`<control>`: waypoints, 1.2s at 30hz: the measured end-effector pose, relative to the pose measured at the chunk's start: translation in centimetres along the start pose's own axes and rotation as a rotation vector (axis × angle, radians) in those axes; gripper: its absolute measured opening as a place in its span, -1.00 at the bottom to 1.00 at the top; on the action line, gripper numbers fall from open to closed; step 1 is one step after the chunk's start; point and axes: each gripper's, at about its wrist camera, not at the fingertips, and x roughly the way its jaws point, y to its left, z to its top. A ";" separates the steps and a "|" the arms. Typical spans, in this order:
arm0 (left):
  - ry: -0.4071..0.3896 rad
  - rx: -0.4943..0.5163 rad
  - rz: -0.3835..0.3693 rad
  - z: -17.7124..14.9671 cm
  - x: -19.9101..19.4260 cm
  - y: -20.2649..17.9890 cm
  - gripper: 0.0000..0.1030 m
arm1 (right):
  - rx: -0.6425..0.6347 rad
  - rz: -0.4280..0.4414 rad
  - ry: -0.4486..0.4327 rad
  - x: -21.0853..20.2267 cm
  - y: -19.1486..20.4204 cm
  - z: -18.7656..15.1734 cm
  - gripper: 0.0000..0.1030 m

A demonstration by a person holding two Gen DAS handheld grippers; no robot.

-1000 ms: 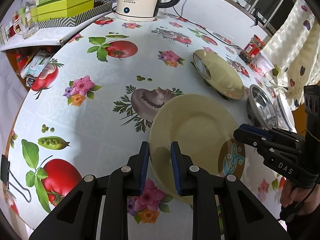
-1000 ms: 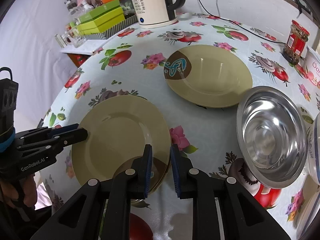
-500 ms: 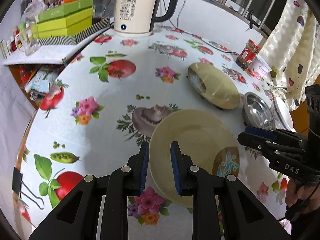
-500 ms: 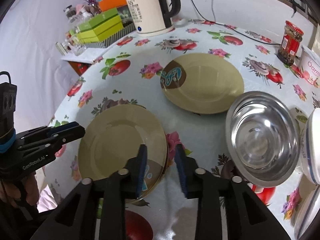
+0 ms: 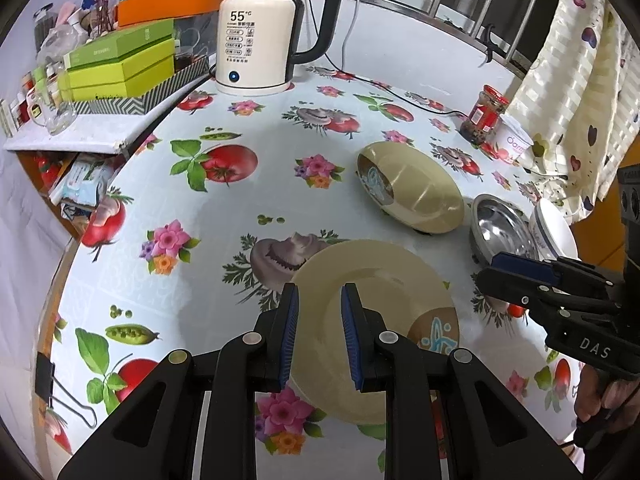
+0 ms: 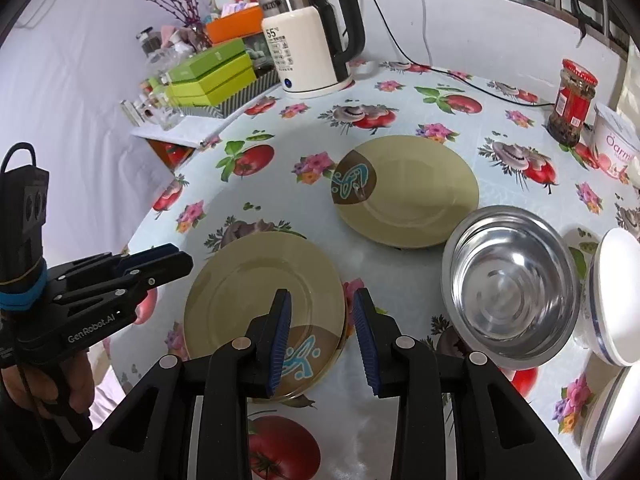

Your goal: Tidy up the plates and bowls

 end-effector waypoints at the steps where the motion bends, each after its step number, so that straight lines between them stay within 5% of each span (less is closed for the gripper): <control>1: -0.003 0.002 -0.002 0.2 0.0 -0.1 -0.58 | -0.001 -0.002 -0.002 -0.1 0.1 0.1 -0.31; 7: -0.014 0.016 -0.010 1.0 0.0 -0.6 -0.58 | -0.005 -0.004 -0.035 -1.0 0.1 0.9 -0.13; 36: 0.004 -0.010 -0.067 4.9 3.3 -0.8 -0.58 | 0.000 -0.024 -0.049 -0.3 -3.3 5.7 -0.13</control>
